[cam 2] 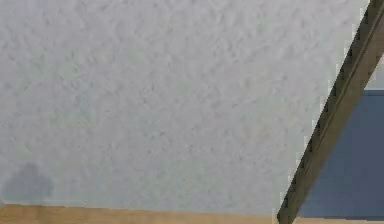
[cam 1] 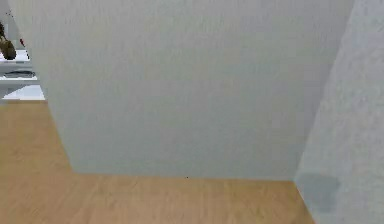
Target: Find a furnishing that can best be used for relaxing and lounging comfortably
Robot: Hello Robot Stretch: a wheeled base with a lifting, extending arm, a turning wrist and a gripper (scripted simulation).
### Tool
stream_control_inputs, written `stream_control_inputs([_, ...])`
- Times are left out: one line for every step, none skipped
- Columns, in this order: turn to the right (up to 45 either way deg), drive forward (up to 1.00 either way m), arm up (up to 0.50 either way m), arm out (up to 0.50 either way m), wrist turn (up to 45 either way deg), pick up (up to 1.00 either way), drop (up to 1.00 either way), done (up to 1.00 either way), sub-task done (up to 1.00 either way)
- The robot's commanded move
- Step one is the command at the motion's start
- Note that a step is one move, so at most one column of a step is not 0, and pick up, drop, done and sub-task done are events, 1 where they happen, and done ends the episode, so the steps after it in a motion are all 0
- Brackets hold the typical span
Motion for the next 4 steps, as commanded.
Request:
stream_control_inputs([-45.0,0.00,0.00,0.00,0.0,0.00,0.00,0.00,0.00])
stream_control_inputs([-39.0,0.00,0.00,0.00,0.0,0.00,0.00,0.00,0.00])
stream_control_inputs([0.0,1.00,0.00,0.00,0.0,0.00,0.00,0.00,0.00])
stream_control_inputs([0.0,0.35,0.00,0.00,0.0,0.00,0.00,0.00,0.00])
